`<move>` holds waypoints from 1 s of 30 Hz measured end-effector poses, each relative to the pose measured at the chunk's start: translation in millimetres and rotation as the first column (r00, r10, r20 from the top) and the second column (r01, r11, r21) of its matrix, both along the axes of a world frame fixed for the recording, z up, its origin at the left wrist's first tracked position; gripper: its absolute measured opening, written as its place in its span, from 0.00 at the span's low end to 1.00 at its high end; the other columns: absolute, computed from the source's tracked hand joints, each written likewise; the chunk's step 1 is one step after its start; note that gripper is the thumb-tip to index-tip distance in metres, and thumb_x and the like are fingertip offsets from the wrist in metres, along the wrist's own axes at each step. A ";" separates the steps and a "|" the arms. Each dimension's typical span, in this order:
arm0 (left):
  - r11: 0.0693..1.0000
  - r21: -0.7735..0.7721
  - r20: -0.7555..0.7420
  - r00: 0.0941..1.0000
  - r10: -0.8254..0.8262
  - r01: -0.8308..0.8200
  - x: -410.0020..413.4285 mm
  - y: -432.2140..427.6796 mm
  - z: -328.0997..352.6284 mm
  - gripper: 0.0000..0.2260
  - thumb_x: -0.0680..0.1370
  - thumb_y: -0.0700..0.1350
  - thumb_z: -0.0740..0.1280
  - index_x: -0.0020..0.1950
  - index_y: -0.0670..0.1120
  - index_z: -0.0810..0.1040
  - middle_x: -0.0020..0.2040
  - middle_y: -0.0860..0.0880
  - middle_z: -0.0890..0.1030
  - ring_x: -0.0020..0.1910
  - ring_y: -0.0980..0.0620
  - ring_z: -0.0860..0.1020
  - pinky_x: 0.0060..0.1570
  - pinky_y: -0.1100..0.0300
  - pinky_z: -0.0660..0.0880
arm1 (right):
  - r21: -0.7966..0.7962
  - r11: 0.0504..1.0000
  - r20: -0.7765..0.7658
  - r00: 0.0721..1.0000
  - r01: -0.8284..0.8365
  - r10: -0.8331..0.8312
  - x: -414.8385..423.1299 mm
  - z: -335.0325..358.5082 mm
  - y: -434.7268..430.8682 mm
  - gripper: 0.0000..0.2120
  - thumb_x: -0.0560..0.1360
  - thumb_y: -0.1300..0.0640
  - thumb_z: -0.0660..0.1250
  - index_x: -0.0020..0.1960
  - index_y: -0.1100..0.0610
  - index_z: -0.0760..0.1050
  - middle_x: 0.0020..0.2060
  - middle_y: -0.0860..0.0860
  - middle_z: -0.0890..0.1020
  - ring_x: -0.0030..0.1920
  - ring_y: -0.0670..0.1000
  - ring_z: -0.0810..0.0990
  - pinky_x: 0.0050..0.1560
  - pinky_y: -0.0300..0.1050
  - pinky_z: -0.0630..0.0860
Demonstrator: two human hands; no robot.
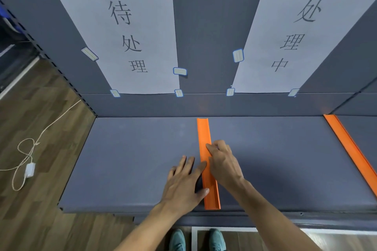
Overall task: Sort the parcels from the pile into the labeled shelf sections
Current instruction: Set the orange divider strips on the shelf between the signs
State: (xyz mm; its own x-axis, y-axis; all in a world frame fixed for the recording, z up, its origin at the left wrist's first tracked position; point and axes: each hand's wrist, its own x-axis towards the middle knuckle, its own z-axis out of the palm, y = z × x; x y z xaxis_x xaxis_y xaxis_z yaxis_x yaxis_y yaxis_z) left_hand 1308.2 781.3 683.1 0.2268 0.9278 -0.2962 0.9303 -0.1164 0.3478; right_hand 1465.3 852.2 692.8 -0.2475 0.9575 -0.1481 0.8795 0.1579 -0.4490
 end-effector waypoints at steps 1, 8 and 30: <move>1.000 -0.002 -0.004 1.000 -0.004 0.004 -0.3 2.1 -0.3 0.35 0.81 0.64 0.61 0.83 0.63 0.46 0.85 0.50 0.46 0.83 0.47 0.39 0.79 0.46 0.46 | 0.000 1.000 0.013 1.000 -0.007 0.007 -0.2 0.0 1.9 0.16 0.83 0.65 0.56 0.69 0.59 0.72 0.65 0.52 0.69 0.60 0.52 0.71 0.51 0.41 0.76; 1.000 -0.012 -0.018 1.000 -0.016 0.016 -1.3 16.2 2.1 0.35 0.82 0.64 0.61 0.83 0.62 0.45 0.85 0.52 0.45 0.83 0.47 0.38 0.79 0.46 0.46 | 0.004 1.000 0.037 0.999 -0.009 0.009 -5.2 1.8 15.8 0.12 0.85 0.61 0.54 0.64 0.61 0.72 0.63 0.53 0.69 0.53 0.52 0.74 0.50 0.46 0.80; 0.999 0.005 -0.004 0.999 -0.049 0.049 -21.3 12.2 12.6 0.30 0.85 0.63 0.53 0.84 0.61 0.43 0.85 0.50 0.46 0.84 0.48 0.40 0.80 0.46 0.49 | 0.024 0.999 0.015 0.999 -0.044 0.044 7.6 28.3 -21.5 0.22 0.82 0.60 0.60 0.76 0.55 0.65 0.65 0.50 0.73 0.62 0.53 0.73 0.52 0.47 0.79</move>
State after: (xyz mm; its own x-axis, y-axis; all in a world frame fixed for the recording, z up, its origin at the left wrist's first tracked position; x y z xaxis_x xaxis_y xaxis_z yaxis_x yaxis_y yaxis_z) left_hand 1286.9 793.6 695.7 0.2713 0.9169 -0.2928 0.9247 -0.1639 0.3437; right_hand 1472.9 830.7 721.2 -0.2877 0.9490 -0.1289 0.8779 0.2076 -0.4316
